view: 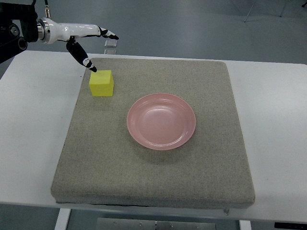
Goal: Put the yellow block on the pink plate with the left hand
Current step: 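Lower the left hand around the yellow cube and close the fingers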
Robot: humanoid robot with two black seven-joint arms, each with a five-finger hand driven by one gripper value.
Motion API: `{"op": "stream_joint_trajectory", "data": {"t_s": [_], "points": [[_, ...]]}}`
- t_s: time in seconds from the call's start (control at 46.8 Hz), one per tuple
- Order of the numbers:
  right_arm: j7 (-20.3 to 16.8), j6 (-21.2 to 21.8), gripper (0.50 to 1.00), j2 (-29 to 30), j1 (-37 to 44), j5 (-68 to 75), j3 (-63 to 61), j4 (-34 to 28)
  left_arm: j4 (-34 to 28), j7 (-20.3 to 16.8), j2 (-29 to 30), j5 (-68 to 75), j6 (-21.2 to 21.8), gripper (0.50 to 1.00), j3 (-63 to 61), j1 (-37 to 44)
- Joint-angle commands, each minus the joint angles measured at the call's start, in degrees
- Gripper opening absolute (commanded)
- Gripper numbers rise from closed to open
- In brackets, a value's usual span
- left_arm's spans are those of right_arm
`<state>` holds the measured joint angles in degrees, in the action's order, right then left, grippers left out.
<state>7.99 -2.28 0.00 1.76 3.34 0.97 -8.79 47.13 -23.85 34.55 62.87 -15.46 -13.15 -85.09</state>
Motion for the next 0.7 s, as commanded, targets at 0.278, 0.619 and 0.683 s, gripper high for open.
{"op": "stream_joint_trajectory", "data": {"t_s": [0.278,0.619,0.683], "points": [[0.0,0.0,0.924,0.0,0.0,0.0,0.0,0.0,0.8,0.0,2.1,6.2,0.0,0.994,0.1,2.1],[0.0,0.0,0.924,0.0,0.0,0.0,0.0,0.0,-0.1,0.0,0.3,6.3,2.8,0.994,0.4,6.8],[0.0,0.1,0.924,0.0,0.0,0.0,0.0,0.0,-0.2,0.1,-0.2,6.3,3.8,0.992,0.6,7.7]]}}
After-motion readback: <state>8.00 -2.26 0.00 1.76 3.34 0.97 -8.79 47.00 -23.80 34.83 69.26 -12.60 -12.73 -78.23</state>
